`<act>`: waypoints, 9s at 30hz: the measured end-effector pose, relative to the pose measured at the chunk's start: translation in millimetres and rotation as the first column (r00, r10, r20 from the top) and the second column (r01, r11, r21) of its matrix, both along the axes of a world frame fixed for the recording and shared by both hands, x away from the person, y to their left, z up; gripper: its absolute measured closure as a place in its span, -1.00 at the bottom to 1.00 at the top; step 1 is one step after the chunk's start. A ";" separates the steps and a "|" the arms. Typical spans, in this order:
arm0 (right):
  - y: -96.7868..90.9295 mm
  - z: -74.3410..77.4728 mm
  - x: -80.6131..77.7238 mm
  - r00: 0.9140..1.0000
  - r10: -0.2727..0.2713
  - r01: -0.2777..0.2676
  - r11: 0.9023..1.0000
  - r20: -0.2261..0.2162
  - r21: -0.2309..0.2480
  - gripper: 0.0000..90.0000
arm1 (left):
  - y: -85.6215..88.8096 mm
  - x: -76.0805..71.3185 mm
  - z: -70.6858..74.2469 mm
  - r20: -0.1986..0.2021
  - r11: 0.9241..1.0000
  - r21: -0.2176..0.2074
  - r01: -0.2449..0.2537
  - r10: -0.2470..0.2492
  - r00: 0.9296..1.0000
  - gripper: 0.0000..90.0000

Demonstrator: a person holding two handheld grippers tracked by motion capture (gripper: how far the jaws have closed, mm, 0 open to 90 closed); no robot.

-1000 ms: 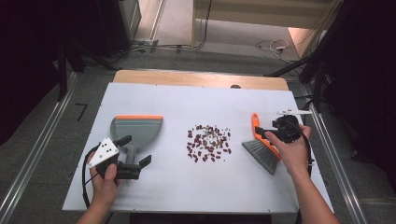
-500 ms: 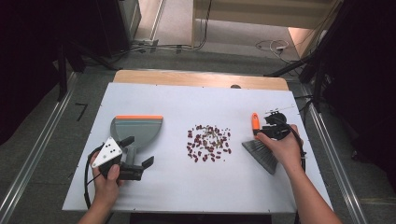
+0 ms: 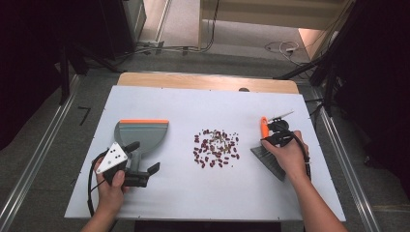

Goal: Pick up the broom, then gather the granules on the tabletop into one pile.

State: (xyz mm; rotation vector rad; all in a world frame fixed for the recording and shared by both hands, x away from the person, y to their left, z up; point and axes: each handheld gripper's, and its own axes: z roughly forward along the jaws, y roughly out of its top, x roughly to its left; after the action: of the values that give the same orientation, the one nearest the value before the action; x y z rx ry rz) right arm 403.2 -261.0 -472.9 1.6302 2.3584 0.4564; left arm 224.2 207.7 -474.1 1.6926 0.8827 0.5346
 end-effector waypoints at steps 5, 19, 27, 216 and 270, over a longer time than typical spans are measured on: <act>-2.0 0.9 4.9 0.999 -0.021 0.022 0.999 -0.039 0.024 0.34 | -3.0 0.8 0.1 0.000 1.000 0.002 0.003 -0.003 1.000 -1.00; -9.1 1.6 -6.2 0.998 -0.042 0.038 0.996 0.045 0.083 0.50 | -5.6 -0.4 5.5 0.017 1.000 -0.005 -0.001 0.001 1.000 -1.00; -27.9 10.4 -28.5 0.981 -0.059 0.015 0.973 0.186 0.230 0.51 | -9.5 0.5 11.9 0.023 1.000 -0.013 -0.002 0.002 1.000 -1.00; 47.6 55.7 -98.8 0.692 0.391 -0.715 0.492 0.607 0.498 0.51 | -115.3 41.7 42.4 -0.079 0.912 -0.092 0.401 -0.408 0.910 -0.83; 75.2 32.1 -0.9 0.945 0.174 -0.173 0.985 0.276 -0.028 0.52 | -12.3 13.2 30.2 -0.071 0.982 -0.048 0.185 -0.188 0.980 -1.00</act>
State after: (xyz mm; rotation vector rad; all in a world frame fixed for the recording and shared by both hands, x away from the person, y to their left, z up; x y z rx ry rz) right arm 402.3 -185.9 -440.8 1.2658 2.2932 0.6676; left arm 237.3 195.5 -443.9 1.7455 0.7727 0.3254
